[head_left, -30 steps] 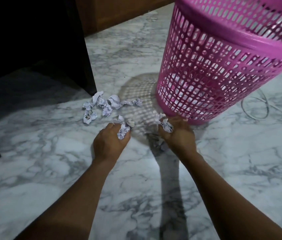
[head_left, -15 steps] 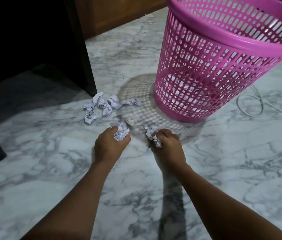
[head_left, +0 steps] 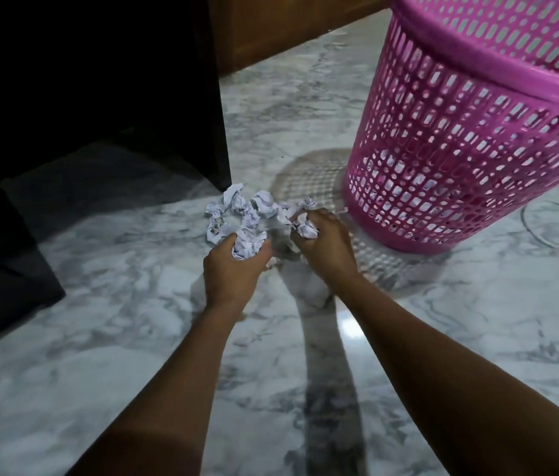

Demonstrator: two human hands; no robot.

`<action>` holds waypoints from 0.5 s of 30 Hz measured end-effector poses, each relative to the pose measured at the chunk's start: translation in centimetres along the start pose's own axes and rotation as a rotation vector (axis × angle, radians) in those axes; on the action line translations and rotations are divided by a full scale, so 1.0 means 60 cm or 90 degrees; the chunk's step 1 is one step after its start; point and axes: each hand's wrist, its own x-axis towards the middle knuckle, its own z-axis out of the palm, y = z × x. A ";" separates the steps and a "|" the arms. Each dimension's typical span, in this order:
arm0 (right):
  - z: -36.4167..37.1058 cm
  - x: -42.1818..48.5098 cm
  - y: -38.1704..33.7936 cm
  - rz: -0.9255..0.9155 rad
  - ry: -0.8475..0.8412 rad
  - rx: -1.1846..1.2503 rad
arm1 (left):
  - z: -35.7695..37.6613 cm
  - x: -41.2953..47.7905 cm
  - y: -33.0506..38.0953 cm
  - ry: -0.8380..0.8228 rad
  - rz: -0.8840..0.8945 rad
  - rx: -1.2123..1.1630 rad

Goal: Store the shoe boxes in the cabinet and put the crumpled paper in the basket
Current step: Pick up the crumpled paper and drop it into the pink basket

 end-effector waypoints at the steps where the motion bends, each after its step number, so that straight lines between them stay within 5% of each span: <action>1: 0.008 0.006 -0.006 -0.007 -0.040 -0.019 | -0.003 0.003 0.002 0.004 0.006 0.003; 5: 0.032 0.001 -0.008 -0.057 -0.131 -0.184 | -0.013 0.011 0.007 0.023 0.023 0.027; 15: 0.024 -0.031 0.011 -0.002 -0.105 -0.126 | 0.001 -0.005 -0.005 -0.117 0.100 0.274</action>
